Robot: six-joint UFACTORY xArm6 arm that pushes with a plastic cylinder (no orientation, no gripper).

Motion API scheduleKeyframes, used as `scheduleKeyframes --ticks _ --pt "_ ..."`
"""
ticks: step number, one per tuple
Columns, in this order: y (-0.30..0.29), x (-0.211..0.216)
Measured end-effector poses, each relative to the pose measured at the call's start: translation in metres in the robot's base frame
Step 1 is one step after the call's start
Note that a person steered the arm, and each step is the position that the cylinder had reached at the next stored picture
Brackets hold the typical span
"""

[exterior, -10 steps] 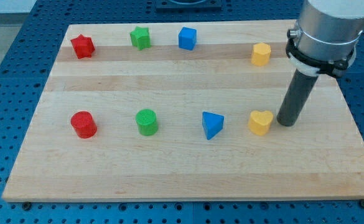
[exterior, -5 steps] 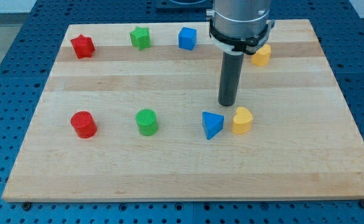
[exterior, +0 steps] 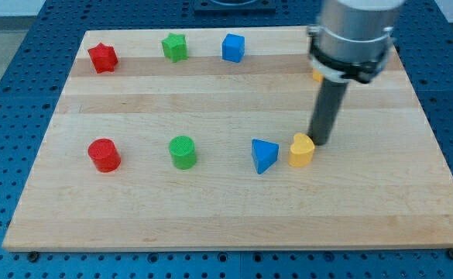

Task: Slightly push the yellow heart towards the right of blue triangle

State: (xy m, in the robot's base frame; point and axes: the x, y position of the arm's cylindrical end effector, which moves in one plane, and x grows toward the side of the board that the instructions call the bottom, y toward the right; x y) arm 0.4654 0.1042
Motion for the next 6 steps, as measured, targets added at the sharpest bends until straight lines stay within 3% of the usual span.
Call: scheduleKeyframes --ticks 3,4,6 --pt "-0.033 -0.001" --pt "-0.127 -0.005" --pt "-0.118 -0.006"
